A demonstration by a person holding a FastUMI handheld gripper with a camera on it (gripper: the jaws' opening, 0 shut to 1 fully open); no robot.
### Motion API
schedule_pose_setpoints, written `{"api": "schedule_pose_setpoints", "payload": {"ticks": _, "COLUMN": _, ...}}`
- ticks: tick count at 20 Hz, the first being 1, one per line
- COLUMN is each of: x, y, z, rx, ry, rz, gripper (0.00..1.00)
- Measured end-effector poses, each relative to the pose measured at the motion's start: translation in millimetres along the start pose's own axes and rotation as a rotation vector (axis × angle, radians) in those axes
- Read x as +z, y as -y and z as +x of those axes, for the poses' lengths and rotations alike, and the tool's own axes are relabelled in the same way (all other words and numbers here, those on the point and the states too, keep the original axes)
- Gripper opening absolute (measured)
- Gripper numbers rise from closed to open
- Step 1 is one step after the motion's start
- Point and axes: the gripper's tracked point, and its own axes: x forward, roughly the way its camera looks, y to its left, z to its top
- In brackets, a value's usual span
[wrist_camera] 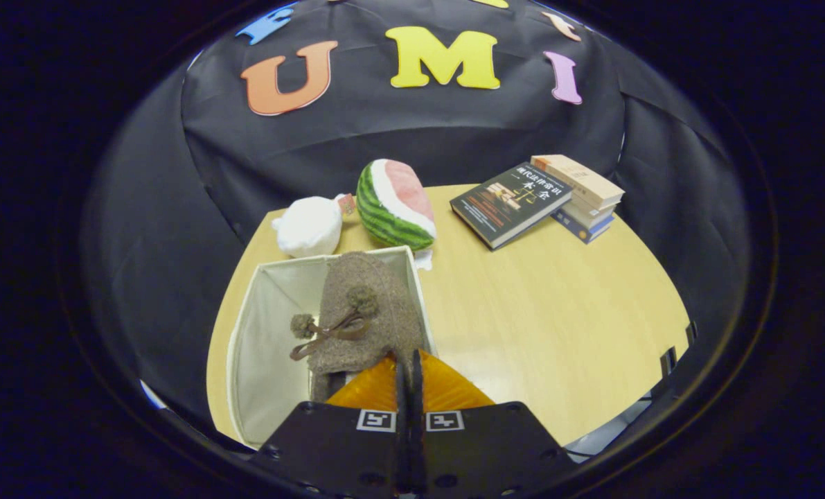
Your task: Open the storage box then place both shoes into the box .Put the left shoe in first, then the right shoe, with the right side of both shoes facing outward in a uniform manner.
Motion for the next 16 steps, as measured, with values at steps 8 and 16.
{"api": "schedule_pose_setpoints", "payload": {"ticks": 8, "x": 28, "y": -9, "z": -11, "rx": 0.044, "ry": 0.107, "rz": -0.042, "gripper": 0.28}}
{"api": "schedule_pose_setpoints", "payload": {"ticks": 16, "x": 67, "y": 15, "z": -70, "rx": 0.077, "ry": 0.290, "rz": -0.051, "gripper": 0.89}}
